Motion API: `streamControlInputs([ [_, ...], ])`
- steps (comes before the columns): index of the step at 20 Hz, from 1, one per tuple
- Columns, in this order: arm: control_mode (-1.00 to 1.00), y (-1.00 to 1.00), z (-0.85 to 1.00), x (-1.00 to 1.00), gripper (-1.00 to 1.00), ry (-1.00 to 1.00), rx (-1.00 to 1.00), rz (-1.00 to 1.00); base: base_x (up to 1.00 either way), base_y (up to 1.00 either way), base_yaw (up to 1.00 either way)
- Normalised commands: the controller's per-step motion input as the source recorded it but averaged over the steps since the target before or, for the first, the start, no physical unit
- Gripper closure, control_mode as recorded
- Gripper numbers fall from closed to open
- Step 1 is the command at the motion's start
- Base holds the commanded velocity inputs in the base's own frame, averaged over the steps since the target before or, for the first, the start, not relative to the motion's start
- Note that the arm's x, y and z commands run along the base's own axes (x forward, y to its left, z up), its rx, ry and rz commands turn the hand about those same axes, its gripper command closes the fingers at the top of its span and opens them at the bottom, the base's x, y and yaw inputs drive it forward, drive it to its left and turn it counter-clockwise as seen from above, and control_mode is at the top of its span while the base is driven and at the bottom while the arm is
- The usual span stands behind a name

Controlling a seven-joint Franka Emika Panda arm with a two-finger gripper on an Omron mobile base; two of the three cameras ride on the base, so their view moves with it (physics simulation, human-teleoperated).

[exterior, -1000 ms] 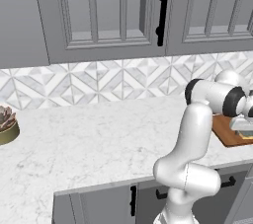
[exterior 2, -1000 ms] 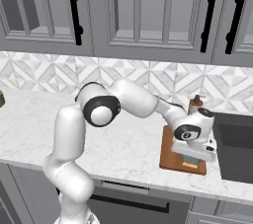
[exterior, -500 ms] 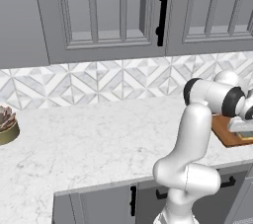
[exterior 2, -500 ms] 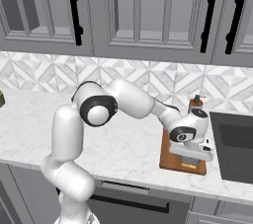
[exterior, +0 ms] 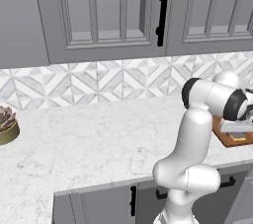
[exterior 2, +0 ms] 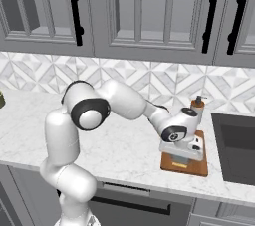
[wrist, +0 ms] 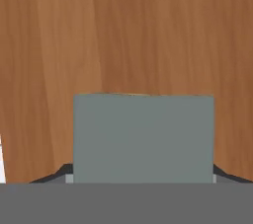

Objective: Pick up the sponge from the counter and clean the cutting board by briefly scrubbing or pressing down on the cutting board. Once finished, release the sponge.

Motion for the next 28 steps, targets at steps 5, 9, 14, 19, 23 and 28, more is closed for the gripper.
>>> streamControlInputs([
  [5, -1.00, 0.10, -0.65, 0.00, 1.00, 0.00, 0.00, 0.00, 0.00, 0.00, 0.00],
  [9, -1.00, 0.03, -0.72, 0.00, 1.00, 0.00, 0.00, 0.00, 0.00, 0.00, 0.00],
  [14, -1.00, 0.23, -0.02, 0.21, 1.00, -0.01, 0.00, 0.00, 0.00, 0.00, 0.00],
  [19, -1.00, 0.10, 0.01, 0.26, 1.00, -0.04, 0.00, 0.00, 0.00, 0.00, 0.00],
  [23, -1.00, 0.11, -0.13, 0.28, 1.00, -0.03, 0.00, 0.00, 0.00, 0.00, 0.00],
  [28, -1.00, 0.01, -0.77, 0.16, 1.00, 0.00, 0.00, 0.00, 0.00, 0.00, 0.00],
])
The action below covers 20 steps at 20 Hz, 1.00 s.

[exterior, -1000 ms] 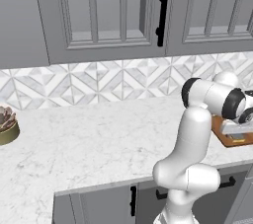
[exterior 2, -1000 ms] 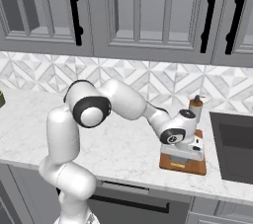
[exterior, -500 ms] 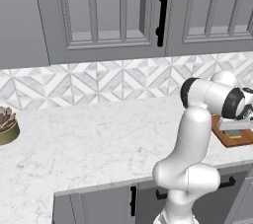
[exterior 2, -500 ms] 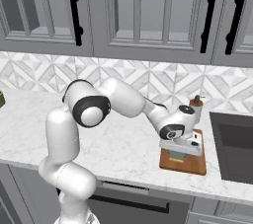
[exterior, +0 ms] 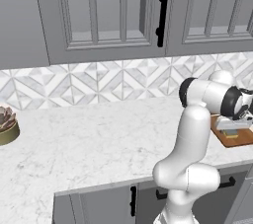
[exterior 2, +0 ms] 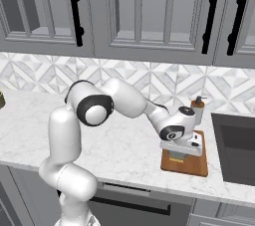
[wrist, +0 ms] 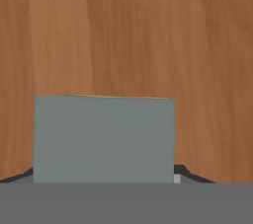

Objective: Pick up the sponge from the counter and clean the cutting board by briefly scrubbing or pressing down on the cutting board. Once finished, release the sponge.

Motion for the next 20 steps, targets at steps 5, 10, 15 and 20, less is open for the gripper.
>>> streamControlInputs([
  [5, -1.00, 0.01, -0.22, 0.27, 1.00, 0.00, 0.00, 0.00, 0.00, 0.00, 0.00],
  [10, -1.00, 0.02, 0.00, 0.59, 1.00, 0.00, 0.00, 0.00, 0.00, 0.00, 0.00],
  [15, -1.00, 0.00, -0.28, 0.48, 1.00, 0.00, 0.00, 0.00, 0.00, 0.00, 0.00],
  [20, -1.00, 0.00, -0.88, 0.17, 1.00, 0.00, 0.00, 0.00, 0.00, 0.00, 0.00],
])
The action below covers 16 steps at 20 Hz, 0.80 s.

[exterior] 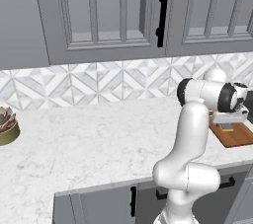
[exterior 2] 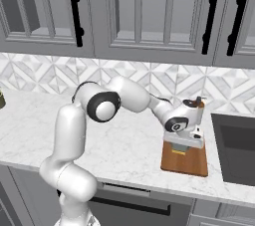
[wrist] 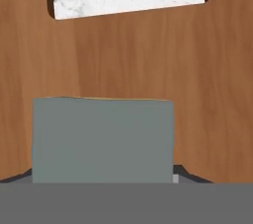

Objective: Pick up the sponge from the counter and clean the cutting board by briefly scrubbing or pressing down on the cutting board. Once finished, release the sponge.

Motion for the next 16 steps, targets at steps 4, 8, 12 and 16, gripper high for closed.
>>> streamControlInputs([
  [4, -1.00, 0.00, -0.23, 0.32, 1.00, -0.01, -0.01, 0.00, 0.00, 0.00, 0.00],
  [8, -1.00, 0.00, 0.00, 0.57, 1.00, -0.03, 0.00, 0.00, 0.00, 0.00, 0.00],
  [12, -1.00, 0.00, -0.19, 0.46, 1.00, -0.01, 0.00, 0.00, 0.00, 0.00, 0.00],
  [16, -1.00, 0.00, -0.79, 0.05, 1.00, 0.00, -0.01, 0.00, 0.00, 0.00, 0.00],
])
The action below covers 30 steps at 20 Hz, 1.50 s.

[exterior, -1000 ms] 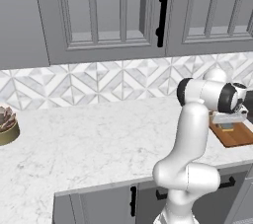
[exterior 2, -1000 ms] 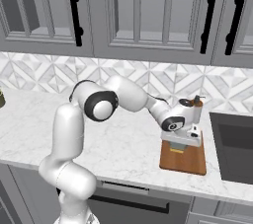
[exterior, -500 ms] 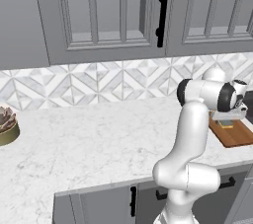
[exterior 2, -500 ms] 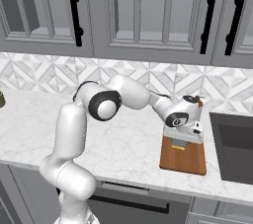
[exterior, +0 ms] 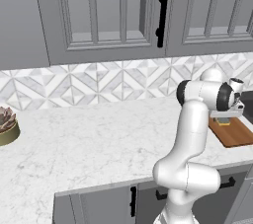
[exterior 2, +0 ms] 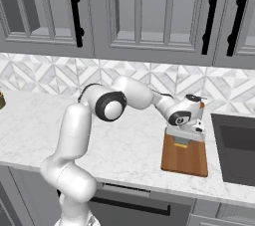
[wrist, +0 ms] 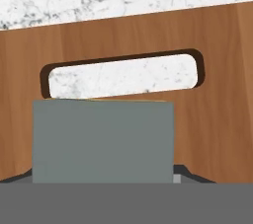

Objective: Pick up the sponge from the counter and clean the cutting board by briefly scrubbing or pressing down on the cutting board. Once finished, release the sponge.

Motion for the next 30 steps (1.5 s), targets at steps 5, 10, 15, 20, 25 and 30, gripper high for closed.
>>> streamControlInputs([
  [5, -1.00, -0.07, -0.48, 0.00, 1.00, 0.00, -0.01, 0.00, 0.00, 0.00, 0.00],
  [10, -1.00, -0.39, -0.05, 0.00, 1.00, 0.00, 0.00, 0.00, 0.00, 0.00, 0.00],
  [15, -1.00, -0.41, -0.21, 0.00, 1.00, 0.00, 0.00, 0.00, 0.00, 0.00, 0.00],
  [20, -1.00, -0.38, -0.52, 0.00, 1.00, 0.00, 0.00, 0.00, 0.00, 0.00, 0.00],
  [25, -1.00, -0.11, -0.98, -0.08, 1.00, 0.00, 0.00, 0.00, 0.00, 0.00, 0.00],
  [30, -1.00, -0.19, -0.31, -0.32, 1.00, 0.00, 0.00, 0.00, 0.00, 0.00, 0.00],
])
